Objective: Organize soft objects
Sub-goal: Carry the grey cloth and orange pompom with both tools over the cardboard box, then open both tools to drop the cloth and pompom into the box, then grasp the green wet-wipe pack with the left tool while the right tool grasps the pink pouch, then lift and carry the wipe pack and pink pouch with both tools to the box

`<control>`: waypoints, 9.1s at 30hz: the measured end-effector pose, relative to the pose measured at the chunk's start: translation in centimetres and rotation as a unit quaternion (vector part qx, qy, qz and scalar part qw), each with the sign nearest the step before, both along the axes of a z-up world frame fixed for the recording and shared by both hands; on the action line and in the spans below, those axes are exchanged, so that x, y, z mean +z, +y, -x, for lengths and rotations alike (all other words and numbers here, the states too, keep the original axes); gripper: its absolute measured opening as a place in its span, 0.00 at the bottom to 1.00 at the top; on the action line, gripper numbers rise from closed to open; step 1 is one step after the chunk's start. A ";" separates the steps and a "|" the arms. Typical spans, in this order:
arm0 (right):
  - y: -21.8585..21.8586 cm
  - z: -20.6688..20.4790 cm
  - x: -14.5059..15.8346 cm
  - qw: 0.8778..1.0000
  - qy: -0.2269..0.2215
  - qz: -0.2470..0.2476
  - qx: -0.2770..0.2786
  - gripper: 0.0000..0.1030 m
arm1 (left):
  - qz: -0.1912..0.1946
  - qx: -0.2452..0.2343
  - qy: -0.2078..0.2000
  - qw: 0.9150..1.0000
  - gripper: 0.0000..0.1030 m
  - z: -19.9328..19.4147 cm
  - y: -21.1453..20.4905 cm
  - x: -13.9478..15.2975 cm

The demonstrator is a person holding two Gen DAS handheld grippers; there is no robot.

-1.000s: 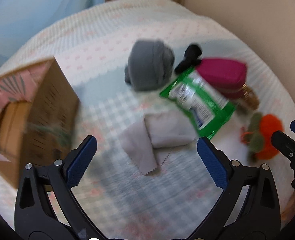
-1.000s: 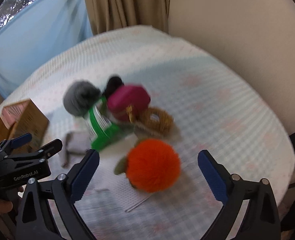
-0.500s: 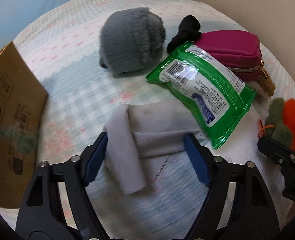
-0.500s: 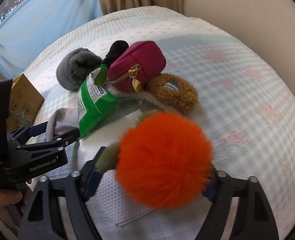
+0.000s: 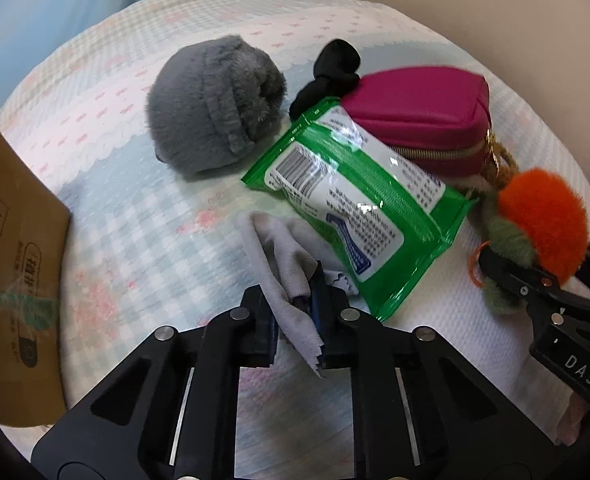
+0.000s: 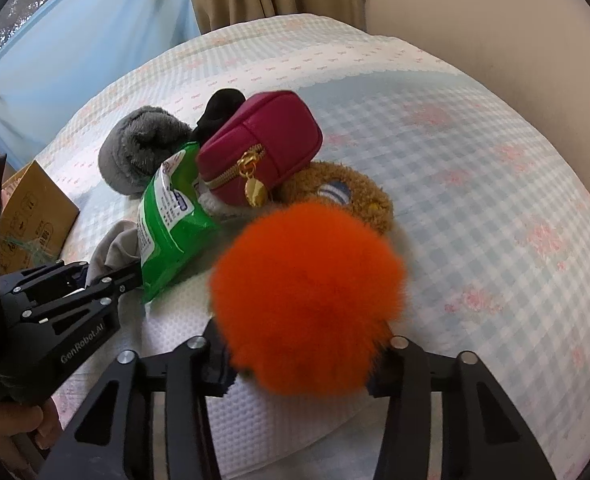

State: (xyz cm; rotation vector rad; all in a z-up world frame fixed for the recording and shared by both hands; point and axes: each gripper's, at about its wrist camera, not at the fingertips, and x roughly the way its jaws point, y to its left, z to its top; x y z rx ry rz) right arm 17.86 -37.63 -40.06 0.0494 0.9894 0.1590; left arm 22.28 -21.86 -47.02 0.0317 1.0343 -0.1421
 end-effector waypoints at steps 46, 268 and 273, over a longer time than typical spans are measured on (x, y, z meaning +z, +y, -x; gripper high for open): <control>20.7 6.3 30.2 0.985 -0.171 0.001 0.001 0.37 | 0.031 0.101 -0.118 0.987 0.10 7.7 25.5 32.3; 20.5 2.2 28.7 0.999 -0.018 -0.046 0.008 0.47 | 0.069 0.043 -0.018 0.997 0.30 5.1 23.9 30.9; 25.0 2.0 27.5 0.998 -0.004 -0.053 0.016 0.47 | 0.055 0.054 -0.008 0.997 0.30 5.2 29.6 30.3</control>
